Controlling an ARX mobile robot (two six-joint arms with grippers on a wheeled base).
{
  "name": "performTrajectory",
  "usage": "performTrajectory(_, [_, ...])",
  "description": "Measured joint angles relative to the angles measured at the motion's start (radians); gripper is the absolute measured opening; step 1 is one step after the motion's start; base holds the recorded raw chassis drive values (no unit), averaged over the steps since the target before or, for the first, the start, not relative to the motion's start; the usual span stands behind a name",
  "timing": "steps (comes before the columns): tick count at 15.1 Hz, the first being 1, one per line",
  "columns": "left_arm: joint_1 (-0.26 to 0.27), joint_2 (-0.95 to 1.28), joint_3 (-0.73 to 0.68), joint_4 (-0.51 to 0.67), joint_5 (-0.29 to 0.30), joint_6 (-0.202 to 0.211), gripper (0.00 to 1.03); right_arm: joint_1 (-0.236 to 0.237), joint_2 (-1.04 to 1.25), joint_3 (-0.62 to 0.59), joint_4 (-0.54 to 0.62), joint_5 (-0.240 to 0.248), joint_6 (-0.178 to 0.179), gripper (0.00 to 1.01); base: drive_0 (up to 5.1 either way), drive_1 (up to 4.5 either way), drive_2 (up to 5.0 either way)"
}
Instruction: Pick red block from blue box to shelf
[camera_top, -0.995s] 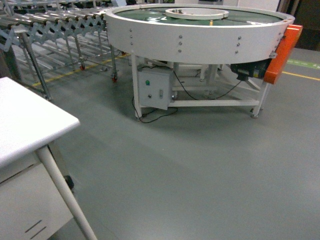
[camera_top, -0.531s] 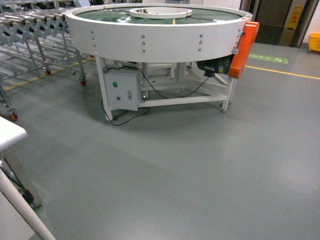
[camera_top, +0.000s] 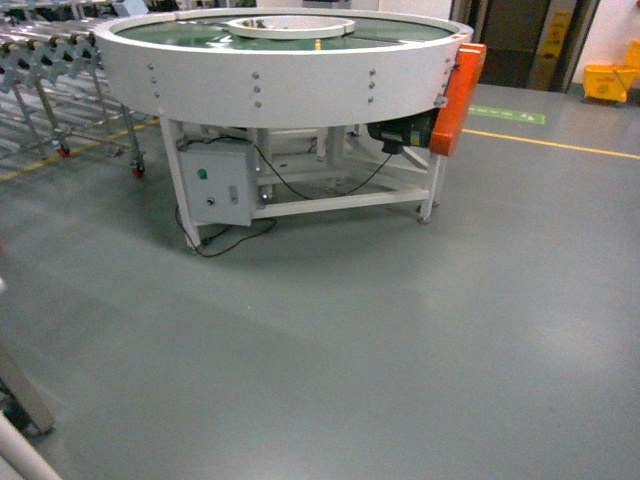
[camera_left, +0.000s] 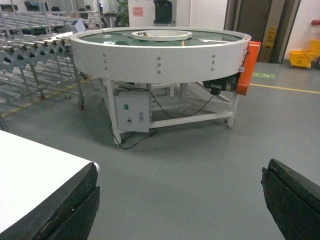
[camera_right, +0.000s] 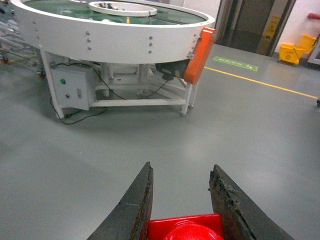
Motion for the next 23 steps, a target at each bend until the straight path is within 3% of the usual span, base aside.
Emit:
performTrajectory(10, [0.000,0.000,0.000,0.000,0.000,0.000,0.98,0.000,0.002,0.000,0.003,0.001,0.000,0.27,-1.6,2.72,-5.9])
performTrajectory(13, [0.000,0.000,0.000,0.002,0.000,0.000,0.98,-0.001,0.004,0.000,-0.001,0.001,0.000,0.27,-1.5,-1.54,-1.5])
performTrajectory(23, [-0.001,0.000,0.000,0.000,0.000,0.000,0.98,0.000,0.003,0.000,-0.003,0.001,0.000,0.27,2.6,-2.64,-5.0])
